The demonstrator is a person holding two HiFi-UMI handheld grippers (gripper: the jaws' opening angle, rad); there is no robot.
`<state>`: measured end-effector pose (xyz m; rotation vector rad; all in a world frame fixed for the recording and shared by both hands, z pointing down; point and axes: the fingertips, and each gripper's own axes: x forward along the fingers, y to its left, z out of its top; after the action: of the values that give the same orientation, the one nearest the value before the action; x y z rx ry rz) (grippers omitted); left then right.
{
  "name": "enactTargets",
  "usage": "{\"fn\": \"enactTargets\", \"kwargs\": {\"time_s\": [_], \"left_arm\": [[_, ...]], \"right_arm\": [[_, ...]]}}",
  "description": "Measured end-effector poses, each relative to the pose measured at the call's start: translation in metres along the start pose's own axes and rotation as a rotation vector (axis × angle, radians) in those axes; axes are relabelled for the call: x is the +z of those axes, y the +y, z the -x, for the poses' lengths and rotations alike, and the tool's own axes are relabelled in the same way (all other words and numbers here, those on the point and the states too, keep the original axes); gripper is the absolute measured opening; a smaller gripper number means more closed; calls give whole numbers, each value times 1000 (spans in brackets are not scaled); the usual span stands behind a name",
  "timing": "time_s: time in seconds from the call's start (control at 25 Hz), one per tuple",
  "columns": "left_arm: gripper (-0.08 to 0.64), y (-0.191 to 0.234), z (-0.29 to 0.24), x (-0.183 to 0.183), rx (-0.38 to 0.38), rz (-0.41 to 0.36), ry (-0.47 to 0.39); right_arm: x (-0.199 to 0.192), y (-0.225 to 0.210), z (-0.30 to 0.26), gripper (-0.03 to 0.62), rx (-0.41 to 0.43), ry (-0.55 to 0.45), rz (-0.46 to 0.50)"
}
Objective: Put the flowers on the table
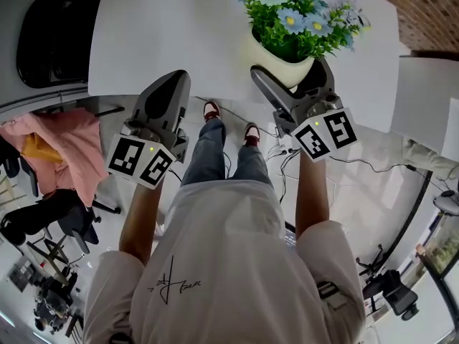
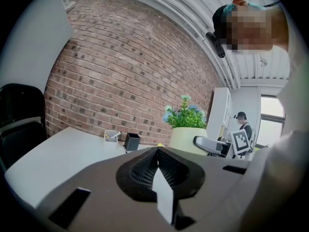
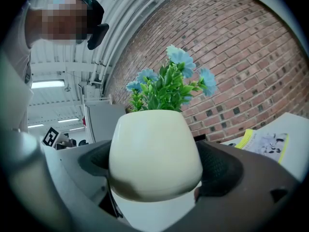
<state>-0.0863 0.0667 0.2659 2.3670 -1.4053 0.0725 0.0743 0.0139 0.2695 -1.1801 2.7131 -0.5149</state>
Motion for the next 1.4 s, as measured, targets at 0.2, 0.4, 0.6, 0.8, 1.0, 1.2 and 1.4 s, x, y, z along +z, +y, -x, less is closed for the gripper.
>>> {"fn": "enactTargets", "kwargs": {"time_s": [0.2, 0.4, 0.6, 0.8, 1.0, 1.2, 1.4], "left_arm": [[5, 9, -5, -3, -8, -3, 26], [5, 28, -17, -6, -19, -22, 53], [5, 40, -22, -9, -24, -26, 65], [5, 50, -27, -13, -25, -27, 75], [5, 70, -40, -13, -25, -12, 81], [5, 87, -51, -12, -25, -2, 89], [5, 104, -58, -13, -21, 8, 92]], "right_arm": [[-10, -14, -9, 509, -34, 10, -14], [-22, -28, -31, 509, -52, 24, -33], [-28, -36, -42, 509, -64, 30, -41], [-36, -42, -51, 509, -74, 45, -38], [-48, -53, -74, 509, -85, 70, -40], [-57, -62, -94, 509, -83, 95, -21], [-66, -70, -114, 509, -88, 119, 2]]}}
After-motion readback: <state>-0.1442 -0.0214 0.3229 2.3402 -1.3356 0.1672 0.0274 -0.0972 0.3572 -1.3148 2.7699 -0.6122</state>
